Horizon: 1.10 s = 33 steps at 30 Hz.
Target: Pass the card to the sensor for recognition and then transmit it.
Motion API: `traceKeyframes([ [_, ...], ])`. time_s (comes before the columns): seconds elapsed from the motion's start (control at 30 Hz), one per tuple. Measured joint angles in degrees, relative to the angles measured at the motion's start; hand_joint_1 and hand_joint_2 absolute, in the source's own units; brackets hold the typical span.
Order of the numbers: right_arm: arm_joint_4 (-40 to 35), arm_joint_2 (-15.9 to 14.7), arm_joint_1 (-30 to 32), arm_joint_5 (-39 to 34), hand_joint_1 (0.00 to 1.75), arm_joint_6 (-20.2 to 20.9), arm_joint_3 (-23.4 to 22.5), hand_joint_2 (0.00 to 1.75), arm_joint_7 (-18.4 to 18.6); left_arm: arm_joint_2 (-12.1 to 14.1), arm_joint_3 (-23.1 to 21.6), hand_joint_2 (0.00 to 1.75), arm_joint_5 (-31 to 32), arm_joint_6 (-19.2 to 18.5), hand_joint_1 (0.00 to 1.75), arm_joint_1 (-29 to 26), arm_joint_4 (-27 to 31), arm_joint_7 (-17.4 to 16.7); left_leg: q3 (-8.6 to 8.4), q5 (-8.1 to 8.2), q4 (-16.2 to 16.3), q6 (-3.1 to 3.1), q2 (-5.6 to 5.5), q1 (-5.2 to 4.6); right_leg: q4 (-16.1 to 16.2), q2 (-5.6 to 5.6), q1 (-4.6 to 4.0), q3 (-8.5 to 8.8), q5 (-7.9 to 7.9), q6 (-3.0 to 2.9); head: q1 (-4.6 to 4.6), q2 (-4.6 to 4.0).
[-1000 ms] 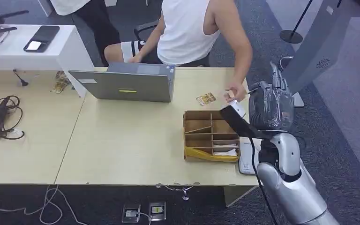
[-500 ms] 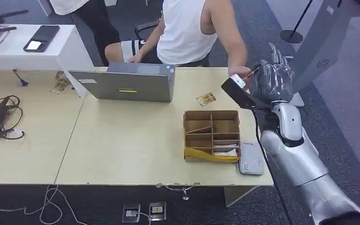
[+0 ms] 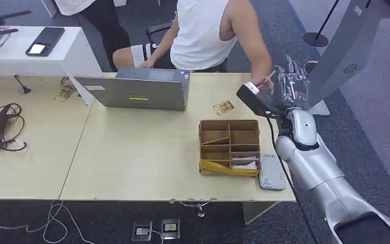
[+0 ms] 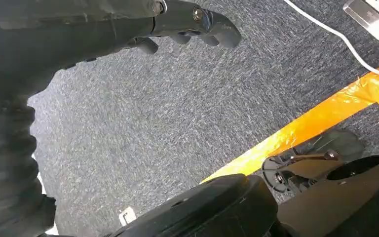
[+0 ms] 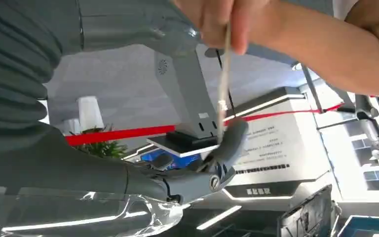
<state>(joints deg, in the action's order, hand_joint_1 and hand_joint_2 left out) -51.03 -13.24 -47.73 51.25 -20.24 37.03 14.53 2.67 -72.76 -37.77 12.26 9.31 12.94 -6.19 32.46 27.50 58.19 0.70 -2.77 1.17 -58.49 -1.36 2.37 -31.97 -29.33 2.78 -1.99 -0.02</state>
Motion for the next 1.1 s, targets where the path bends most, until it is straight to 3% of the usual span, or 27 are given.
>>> traceKeyframes([
  [0.13,1.1,0.2,0.0,1.7,0.00,-4.1,0.5,1.75,0.3,0.0,0.0,1.75,0.0,0.0,0.00,0.0,0.0,0.0,-0.01,0.00,0.0,0.00,0.01,0.00,0.0,-0.01,0.00,-0.02,0.00,0.00,0.00,0.00],
  [0.27,0.1,-0.3,0.4,7.2,0.00,-9.6,0.7,1.75,3.3,0.0,0.0,1.75,0.0,0.0,0.00,0.0,0.0,0.0,-0.03,0.00,0.0,0.00,0.03,0.00,0.0,-0.04,0.00,-0.04,0.00,0.00,0.00,0.00],
  [0.4,-5.8,-2.4,3.0,13.4,0.00,-14.3,-0.4,1.75,7.7,0.0,0.0,1.75,-0.2,0.0,0.00,-0.3,0.0,0.0,-0.02,0.00,0.0,0.00,0.02,-0.01,0.0,-0.03,0.01,-0.05,0.00,0.00,-0.02,0.00],
  [0.53,-13.9,-5.7,6.0,19.0,0.00,-18.3,-4.5,1.75,12.4,0.0,0.1,1.75,-0.9,0.0,0.00,-0.7,0.0,0.4,-0.07,0.01,0.0,-0.01,0.06,-0.02,0.0,-0.05,0.02,-0.03,0.00,0.00,0.02,0.00],
  [0.63,-22.4,-8.4,10.5,21.0,0.00,-18.3,-10.2,1.75,12.9,0.0,0.2,1.75,-1.5,0.0,0.00,-1.4,0.0,0.7,-0.06,0.02,0.0,-0.01,-0.01,-0.03,0.1,0.01,0.02,0.01,0.00,0.00,0.02,0.00],
  [0.77,-31.8,-10.8,15.7,18.3,0.00,-18.3,-20.8,1.75,8.6,0.1,0.6,1.75,-2.6,0.0,0.00,-2.0,0.0,0.9,-0.10,0.03,0.0,-0.01,0.03,-0.03,0.1,-0.04,0.02,-0.05,0.00,0.00,-0.02,0.00],
  [0.93,-39.5,-11.3,22.3,11.3,0.00,-18.3,-36.1,1.75,1.5,0.2,1.2,1.75,-3.6,0.0,0.00,-2.2,0.0,0.9,-0.11,0.08,0.0,0.03,0.03,-0.03,0.1,-0.02,0.02,0.01,0.00,0.00,0.04,0.00],
  [1.1,-40.7,-10.4,27.6,3.1,0.00,-18.3,-51.9,1.75,-3.2,0.2,1.6,1.75,-4.6,0.0,0.00,-2.3,0.0,0.9,-0.12,0.11,0.0,0.02,0.05,-0.02,0.1,-0.03,0.03,0.02,-0.01,0.00,-0.02,0.00],
])
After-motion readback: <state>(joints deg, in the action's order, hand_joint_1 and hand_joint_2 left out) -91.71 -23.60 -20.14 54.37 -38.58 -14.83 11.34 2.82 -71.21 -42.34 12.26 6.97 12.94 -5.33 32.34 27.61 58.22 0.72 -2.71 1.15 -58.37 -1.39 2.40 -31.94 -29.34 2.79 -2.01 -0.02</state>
